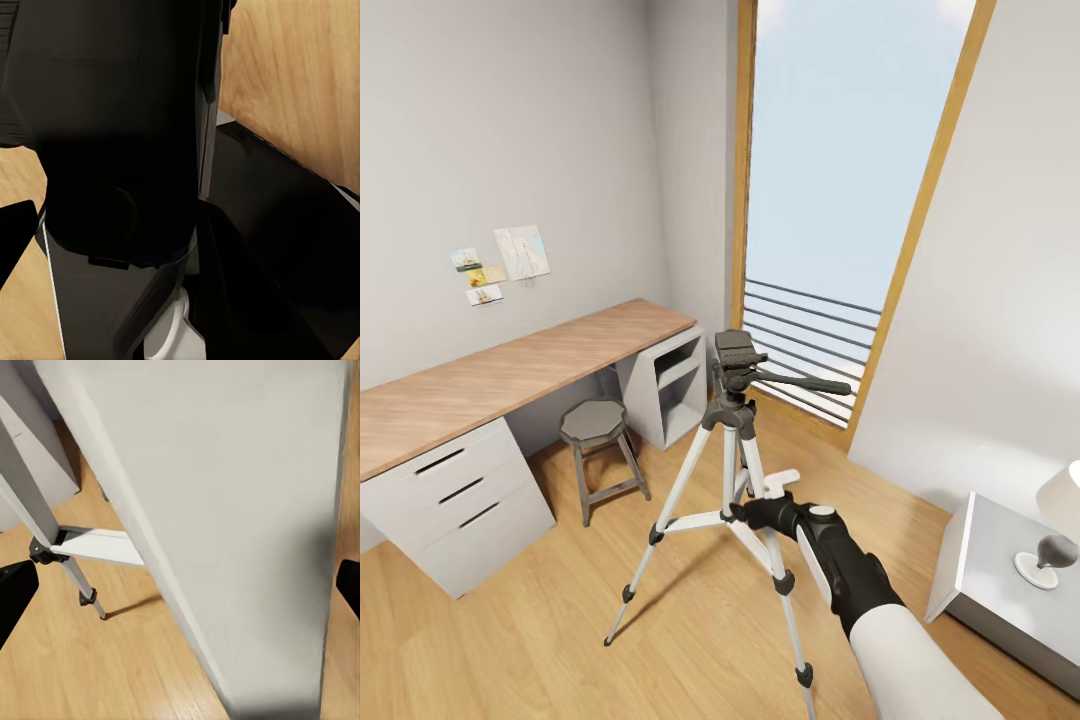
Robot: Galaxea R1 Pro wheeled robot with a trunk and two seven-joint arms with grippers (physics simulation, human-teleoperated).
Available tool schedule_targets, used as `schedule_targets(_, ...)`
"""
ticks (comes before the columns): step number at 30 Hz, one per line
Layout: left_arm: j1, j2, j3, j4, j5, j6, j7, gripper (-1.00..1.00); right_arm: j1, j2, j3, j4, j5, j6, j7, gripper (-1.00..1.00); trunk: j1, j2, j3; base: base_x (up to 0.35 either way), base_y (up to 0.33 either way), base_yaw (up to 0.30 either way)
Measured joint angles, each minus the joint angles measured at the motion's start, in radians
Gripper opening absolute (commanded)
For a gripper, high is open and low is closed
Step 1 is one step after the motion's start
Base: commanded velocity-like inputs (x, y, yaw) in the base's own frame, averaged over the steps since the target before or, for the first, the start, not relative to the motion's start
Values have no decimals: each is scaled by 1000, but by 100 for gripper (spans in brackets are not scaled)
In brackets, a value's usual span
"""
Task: Attach the digital camera to the camera tripod in the bedroom.
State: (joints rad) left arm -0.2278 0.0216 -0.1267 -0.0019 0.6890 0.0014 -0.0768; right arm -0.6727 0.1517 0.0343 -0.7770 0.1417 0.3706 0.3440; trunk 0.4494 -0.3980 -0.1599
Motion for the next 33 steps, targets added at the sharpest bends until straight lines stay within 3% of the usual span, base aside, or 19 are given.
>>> schedule_targets(8, 0, 1, 0, 0, 0, 0, 0, -100, -2, 0, -6, -3, 0, -25, -4, 100, 0, 0, 0, 0, 0, 0)
schedule_targets(13, 0, 1, 0, 0, 0, 0, 0, -100, -2, 0, -32, -2, 1, -39, -4, 100, 0, 0, 0, 0, 0, 0)
schedule_targets(14, 0, 1, 0, 0, 0, 0, 0, -100, -2, 0, -37, -2, 1, -40, -4, -100, 0, 0, 0, 0, 0, 0)
schedule_targets(33, 0, 0, 0, 0, 0, 0, 0, -100, -1, -4, -52, -2, 11, -45, -3, -100, 0, 0, 0, 0, 0, 0)
